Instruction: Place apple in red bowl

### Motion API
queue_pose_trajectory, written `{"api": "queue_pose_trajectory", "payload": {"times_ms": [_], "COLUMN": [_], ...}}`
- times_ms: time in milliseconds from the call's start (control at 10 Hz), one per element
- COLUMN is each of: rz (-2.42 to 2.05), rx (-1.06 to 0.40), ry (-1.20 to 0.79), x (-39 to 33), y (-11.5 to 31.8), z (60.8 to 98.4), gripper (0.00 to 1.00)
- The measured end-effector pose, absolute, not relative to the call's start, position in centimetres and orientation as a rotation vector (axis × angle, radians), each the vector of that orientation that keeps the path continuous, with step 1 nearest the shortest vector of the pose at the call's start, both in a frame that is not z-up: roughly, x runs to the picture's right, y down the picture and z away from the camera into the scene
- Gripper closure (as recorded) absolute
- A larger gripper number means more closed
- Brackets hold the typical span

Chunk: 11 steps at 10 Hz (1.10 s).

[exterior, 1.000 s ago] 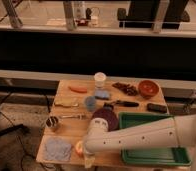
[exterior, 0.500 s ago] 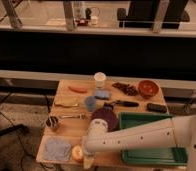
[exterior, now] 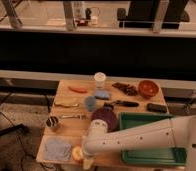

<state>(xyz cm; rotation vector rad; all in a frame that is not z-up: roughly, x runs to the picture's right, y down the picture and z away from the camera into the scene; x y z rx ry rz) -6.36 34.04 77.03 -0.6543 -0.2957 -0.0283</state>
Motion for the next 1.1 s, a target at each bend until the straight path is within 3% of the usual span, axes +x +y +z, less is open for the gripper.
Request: {"api": "queue_pose_trajectory", "payload": {"times_ms": [1100], "rz": [-0.027], "rx": [-0.655], "ry": [-0.292], "x": [-6.07], "y": [33.82], "z": [76.74], "gripper": [0.2]}}
